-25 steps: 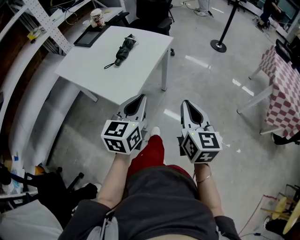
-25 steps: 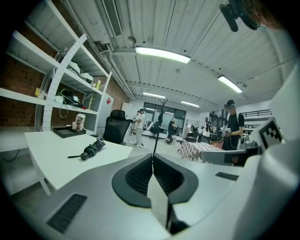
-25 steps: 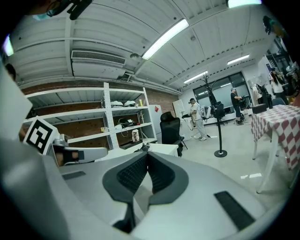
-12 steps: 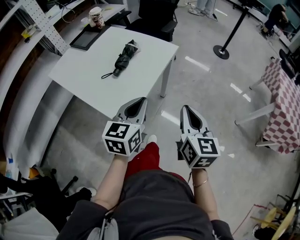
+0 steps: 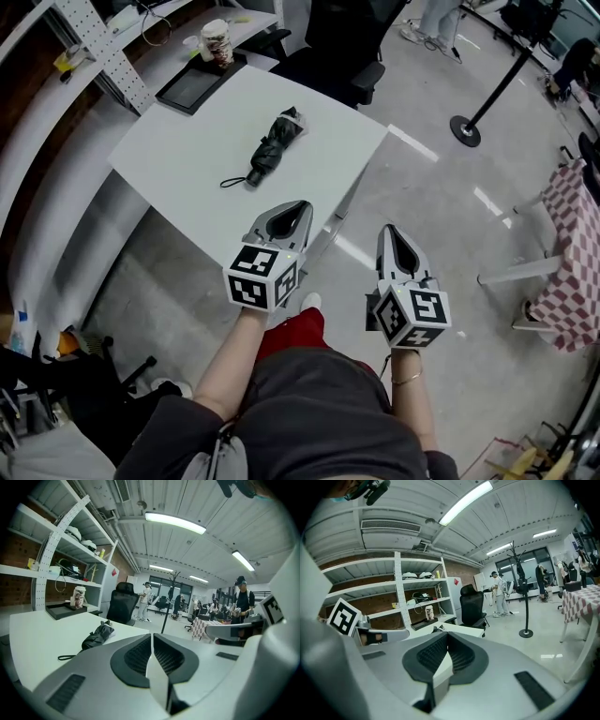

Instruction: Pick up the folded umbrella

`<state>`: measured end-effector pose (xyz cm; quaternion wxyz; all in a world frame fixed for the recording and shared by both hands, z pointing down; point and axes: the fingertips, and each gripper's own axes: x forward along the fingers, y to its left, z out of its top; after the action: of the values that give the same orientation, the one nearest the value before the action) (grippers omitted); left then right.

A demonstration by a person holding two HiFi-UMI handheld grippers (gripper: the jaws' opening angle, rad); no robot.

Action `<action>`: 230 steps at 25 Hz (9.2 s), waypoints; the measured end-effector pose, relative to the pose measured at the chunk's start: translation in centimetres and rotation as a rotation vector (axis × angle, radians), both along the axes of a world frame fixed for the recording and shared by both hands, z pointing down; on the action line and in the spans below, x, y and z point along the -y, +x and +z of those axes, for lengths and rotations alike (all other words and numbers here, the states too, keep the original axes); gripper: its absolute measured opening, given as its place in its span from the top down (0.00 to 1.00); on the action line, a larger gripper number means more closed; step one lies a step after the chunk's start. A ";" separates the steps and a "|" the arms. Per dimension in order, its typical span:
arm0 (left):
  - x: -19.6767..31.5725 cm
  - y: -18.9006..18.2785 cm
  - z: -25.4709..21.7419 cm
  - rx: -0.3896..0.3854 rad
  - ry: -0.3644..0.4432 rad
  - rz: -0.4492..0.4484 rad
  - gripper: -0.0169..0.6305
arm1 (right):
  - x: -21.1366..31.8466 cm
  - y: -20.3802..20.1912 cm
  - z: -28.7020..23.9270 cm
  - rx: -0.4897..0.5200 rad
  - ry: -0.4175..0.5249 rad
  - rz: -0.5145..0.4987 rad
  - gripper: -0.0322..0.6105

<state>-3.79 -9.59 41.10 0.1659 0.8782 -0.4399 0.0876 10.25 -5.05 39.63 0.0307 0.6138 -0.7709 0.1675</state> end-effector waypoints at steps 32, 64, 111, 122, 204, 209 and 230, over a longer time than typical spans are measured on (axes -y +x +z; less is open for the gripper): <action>13.1 -6.3 4.8 0.146 -0.133 -0.052 0.71 | 12.8 -6.0 2.1 -0.051 -0.071 -0.112 0.92; 24.7 -7.4 12.3 0.419 -0.348 -0.015 0.52 | 24.6 -6.5 5.2 -0.032 -0.146 -0.229 0.92; 28.0 -5.5 19.2 0.608 -0.485 0.027 0.60 | 28.2 -5.4 8.2 -0.029 -0.226 -0.238 0.92; 28.0 -2.0 16.8 0.536 -0.401 0.061 0.62 | 27.7 -3.7 6.7 -0.034 -0.203 -0.200 0.92; 13.7 -1.9 -9.4 -0.047 0.199 -0.034 0.62 | 16.7 -4.1 -7.9 -0.067 0.154 -0.084 0.92; 13.2 -2.3 -9.4 -0.057 0.196 -0.037 0.62 | 16.0 -4.4 -8.0 -0.081 0.162 -0.089 0.92; 11.1 -4.9 -11.0 -0.053 0.236 -0.080 0.62 | 14.7 -6.0 -8.9 -0.061 0.188 -0.119 0.92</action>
<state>-8.66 -20.69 30.13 0.0764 0.8753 -0.4774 0.0053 4.22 -19.79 30.69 0.0064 0.5720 -0.8169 0.0733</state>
